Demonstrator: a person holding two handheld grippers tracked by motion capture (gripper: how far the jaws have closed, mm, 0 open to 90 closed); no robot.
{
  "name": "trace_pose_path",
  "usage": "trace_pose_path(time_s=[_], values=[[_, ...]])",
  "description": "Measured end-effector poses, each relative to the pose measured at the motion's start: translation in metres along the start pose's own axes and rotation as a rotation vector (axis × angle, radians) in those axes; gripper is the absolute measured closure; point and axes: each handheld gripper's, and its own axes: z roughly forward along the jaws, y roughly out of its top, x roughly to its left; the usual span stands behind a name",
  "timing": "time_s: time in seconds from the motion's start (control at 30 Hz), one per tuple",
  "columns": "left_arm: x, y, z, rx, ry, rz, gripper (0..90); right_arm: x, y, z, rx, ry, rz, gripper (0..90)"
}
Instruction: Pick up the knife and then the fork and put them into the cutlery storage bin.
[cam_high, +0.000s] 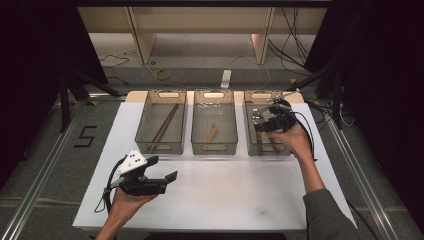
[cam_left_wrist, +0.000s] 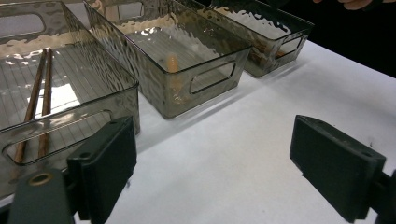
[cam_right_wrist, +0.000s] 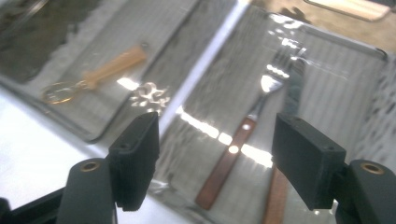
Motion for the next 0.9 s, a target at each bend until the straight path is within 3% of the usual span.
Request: trace_pose_path(time_s=[0.23,0.47,0.73,0.9], values=[[0.0,0.0,0.0,0.003,-0.001,0.002,14.4,0.02,-0.012,-0.013,-0.071,0.033,-0.033,27.1],[0.0,0.0,0.001,0.002,-0.002,-0.001,14.4,0.031,-0.025,-0.015,-0.102,0.047,-0.037,18.8],[0.0,-0.001,0.001,0.005,-0.002,-0.004,14.5,0.047,-0.04,-0.021,-0.193,0.068,-0.063,18.3],[0.0,-0.001,0.001,0.003,-0.003,-0.006,14.4,0.052,-0.047,-0.024,-0.221,0.099,-0.055,18.3]])
